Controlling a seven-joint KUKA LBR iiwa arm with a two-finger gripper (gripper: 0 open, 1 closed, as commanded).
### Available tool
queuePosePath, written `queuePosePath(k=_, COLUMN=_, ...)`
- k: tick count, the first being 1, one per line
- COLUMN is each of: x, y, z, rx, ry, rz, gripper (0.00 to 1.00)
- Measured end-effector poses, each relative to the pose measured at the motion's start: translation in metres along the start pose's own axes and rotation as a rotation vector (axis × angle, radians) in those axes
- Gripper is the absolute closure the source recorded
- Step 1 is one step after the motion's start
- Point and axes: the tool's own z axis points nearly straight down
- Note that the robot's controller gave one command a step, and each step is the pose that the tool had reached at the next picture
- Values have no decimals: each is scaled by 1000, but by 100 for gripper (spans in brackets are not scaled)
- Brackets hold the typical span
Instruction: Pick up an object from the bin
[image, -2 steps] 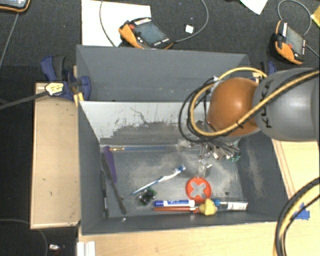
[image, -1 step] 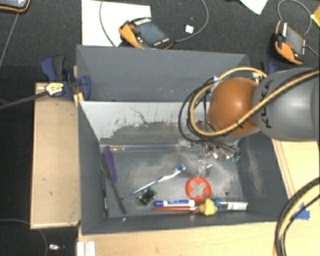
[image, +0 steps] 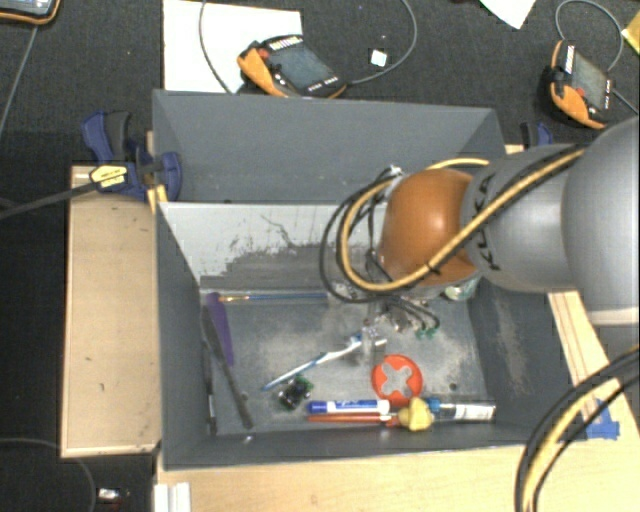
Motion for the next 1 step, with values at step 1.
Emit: queuePosePath(k=1, x=-17, y=-3, z=-4, rx=1, ry=0, rz=-312, gripper=100)
